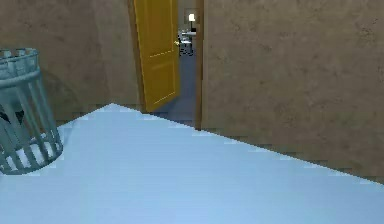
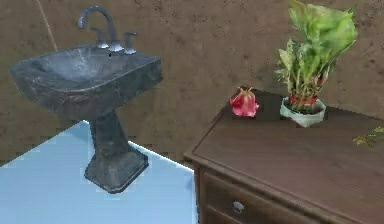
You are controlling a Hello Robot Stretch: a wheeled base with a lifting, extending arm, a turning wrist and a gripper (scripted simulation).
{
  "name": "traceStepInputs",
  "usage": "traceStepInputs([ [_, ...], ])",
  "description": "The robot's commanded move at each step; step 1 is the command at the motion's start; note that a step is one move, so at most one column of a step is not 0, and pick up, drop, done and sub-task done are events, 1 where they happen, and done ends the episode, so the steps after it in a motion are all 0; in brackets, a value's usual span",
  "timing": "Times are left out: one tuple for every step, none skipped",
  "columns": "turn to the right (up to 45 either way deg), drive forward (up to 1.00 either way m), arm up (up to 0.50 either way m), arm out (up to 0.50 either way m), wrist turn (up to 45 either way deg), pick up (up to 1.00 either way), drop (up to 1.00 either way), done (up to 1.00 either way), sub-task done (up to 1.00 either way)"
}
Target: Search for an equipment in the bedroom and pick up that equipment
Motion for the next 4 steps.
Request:
traceStepInputs([
  [-9.0, 0.00, 0.00, 0.00, 0.0, 0.00, 0.00, 0.00, 0.00],
  [0.0, 1.00, 0.00, 0.00, 0.0, 0.00, 0.00, 0.00, 0.00],
  [-3.0, 0.00, 0.00, 0.00, 0.0, 0.00, 0.00, 0.00, 0.00],
  [0.0, 1.00, 0.00, 0.00, 0.0, 0.00, 0.00, 0.00, 0.00],
])
